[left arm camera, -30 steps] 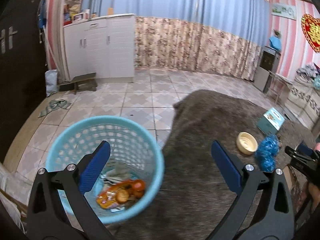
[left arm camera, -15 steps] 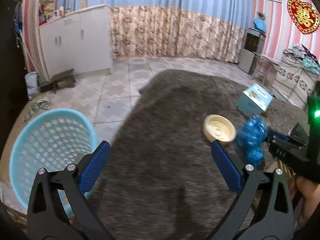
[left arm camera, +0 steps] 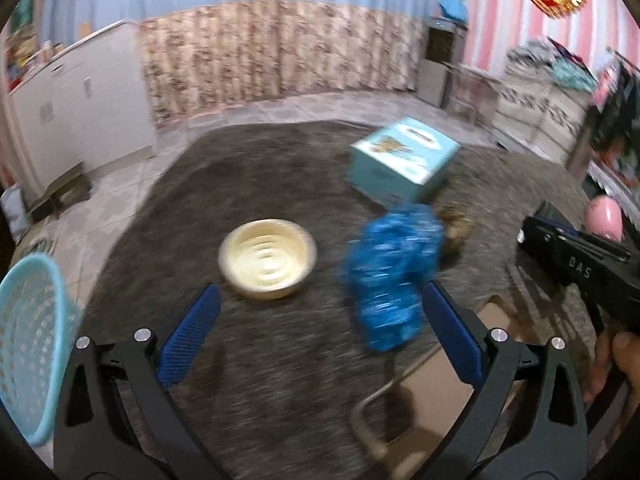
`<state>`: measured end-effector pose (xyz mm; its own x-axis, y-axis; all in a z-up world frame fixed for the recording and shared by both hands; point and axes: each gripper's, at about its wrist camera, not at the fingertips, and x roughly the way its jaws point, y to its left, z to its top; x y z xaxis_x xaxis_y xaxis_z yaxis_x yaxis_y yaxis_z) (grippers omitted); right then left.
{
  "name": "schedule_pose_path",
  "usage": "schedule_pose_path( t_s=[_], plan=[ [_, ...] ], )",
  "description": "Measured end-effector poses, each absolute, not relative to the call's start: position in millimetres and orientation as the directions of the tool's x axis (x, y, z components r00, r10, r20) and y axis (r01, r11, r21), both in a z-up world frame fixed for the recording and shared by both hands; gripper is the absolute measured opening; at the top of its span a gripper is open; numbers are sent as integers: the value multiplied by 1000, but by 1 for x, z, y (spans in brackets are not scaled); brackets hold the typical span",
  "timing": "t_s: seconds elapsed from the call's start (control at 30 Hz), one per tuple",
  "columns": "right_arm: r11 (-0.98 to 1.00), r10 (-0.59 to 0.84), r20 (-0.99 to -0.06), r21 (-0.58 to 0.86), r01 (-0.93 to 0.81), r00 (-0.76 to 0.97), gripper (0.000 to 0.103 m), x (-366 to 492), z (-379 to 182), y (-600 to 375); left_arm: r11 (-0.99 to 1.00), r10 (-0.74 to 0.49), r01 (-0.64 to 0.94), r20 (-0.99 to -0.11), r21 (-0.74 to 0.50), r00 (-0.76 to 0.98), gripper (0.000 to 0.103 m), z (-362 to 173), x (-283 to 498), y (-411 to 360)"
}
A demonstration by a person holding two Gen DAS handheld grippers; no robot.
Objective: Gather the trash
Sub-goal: 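Grasp the blue plastic bag with the left tool while the right grasps the brown paper bag, then carry both bags over the basket and open both tools to drop them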
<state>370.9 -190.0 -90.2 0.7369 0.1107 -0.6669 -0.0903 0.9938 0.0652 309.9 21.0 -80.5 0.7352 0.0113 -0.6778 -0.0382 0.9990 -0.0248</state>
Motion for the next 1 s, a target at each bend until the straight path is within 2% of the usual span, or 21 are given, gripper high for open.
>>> schedule_pose_path(
  t_s=[0.07,0.1,0.17,0.2,0.23,0.27,0.33,0.5,0.6,0.63,0.87,0.9,0.93,0.97,1.0],
  plan=[
    [994,111,-669,70,-87,735,12,375,-90,-195,1000,1,-2,-682,0,731,97,-85,321,8],
    [994,111,-669,69,-87,735,12,376,-90,-196,1000,-6,14,-690,5,724,93,-88,326,2],
    [994,112,-669,70,-88,735,12,376,-90,-196,999,-30,51,-712,8,702,75,-95,335,-5],
    [994,110,-669,70,-85,735,13,376,-91,-196,997,-35,69,-724,18,689,57,-98,340,-7],
    [994,111,-668,70,-86,736,18,376,-91,-196,997,-39,79,-731,21,681,38,-100,342,-7],
    [993,116,-666,74,-90,737,22,376,-91,-196,996,-44,83,-736,17,676,37,-100,344,-6],
    [992,125,-658,74,-102,742,40,376,-91,-193,998,-41,58,-715,-1,698,36,-94,335,7],
    [986,166,-638,91,-140,752,46,374,-90,-171,1000,27,-14,-681,24,732,36,-74,304,40],
    [985,166,-631,64,-163,758,69,375,-89,-150,997,79,-56,-657,56,749,36,-63,281,59],
    [984,165,-632,58,-166,757,73,376,-87,-141,996,90,-72,-654,55,751,36,-60,275,66],
    [982,158,-698,35,-187,698,73,393,-107,-113,984,153,-178,-641,26,752,36,-53,249,122],
    [983,153,-700,34,-181,697,68,394,-107,-111,981,157,-193,-643,15,749,36,-53,248,128],
    [982,157,-694,34,-186,702,51,392,-106,-110,978,157,-208,-645,-4,748,36,-53,247,137],
    [979,171,-693,42,-199,700,45,392,-106,-109,975,158,-220,-646,-15,747,36,-52,246,144],
    [977,180,-693,45,-207,698,45,391,-105,-108,971,168,-237,-644,-21,746,36,-52,244,151]
  ],
)
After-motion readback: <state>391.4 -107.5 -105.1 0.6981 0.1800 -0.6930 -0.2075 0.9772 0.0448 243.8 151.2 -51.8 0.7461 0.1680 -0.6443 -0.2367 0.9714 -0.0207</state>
